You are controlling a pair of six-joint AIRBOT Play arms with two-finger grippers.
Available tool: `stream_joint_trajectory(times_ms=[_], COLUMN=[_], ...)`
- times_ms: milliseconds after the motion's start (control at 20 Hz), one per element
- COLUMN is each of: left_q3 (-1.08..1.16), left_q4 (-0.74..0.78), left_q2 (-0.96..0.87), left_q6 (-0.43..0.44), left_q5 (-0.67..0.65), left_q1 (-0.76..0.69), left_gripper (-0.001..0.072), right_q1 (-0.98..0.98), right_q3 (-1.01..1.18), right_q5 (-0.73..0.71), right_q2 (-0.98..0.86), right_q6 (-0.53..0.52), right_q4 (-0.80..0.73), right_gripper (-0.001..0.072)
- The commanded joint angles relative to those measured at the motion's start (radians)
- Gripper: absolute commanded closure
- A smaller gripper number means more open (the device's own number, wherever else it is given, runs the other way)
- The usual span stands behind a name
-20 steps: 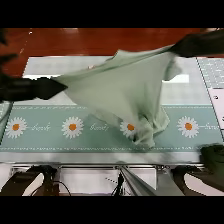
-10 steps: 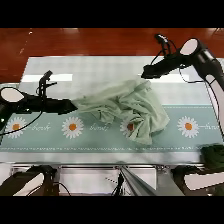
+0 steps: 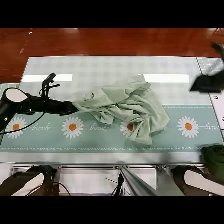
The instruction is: Fold the shirts.
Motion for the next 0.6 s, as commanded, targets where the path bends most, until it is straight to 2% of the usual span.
stream_joint_trajectory(times_ms=[0, 150, 250, 400, 550], left_q3=[0.0, 0.0, 0.0, 0.0, 0.0], left_q4=[0.0, 0.0, 0.0, 0.0, 0.0], left_q2=[-0.001, -0.001, -0.001, -0.001, -0.001], left_q6=[0.005, 0.006, 0.006, 0.006, 0.02], left_q5=[0.0, 0.0, 0.0, 0.0, 0.0], left_q1=[0.0, 0.0, 0.0, 0.0, 0.0], left_gripper=[0.0672, 0.0672, 0.0672, 0.0672, 0.0672], right_q1=[-0.191, -0.201, -0.201, -0.201, -0.201], right_q3=[-0.415, -0.808, -0.979, -1.088, -1.095], right_q5=[-0.028, -0.117, -0.166, -0.213, -0.227], right_q2=[0.229, 0.389, 0.447, 0.47, 0.471], right_q6=[-0.005, -0.05, -0.067, -0.09, -0.09], right_q4=[0.161, 0.369, 0.468, 0.602, 0.64], right_gripper=[0.0164, 0.0151, 0.015, 0.0149, 0.0149])
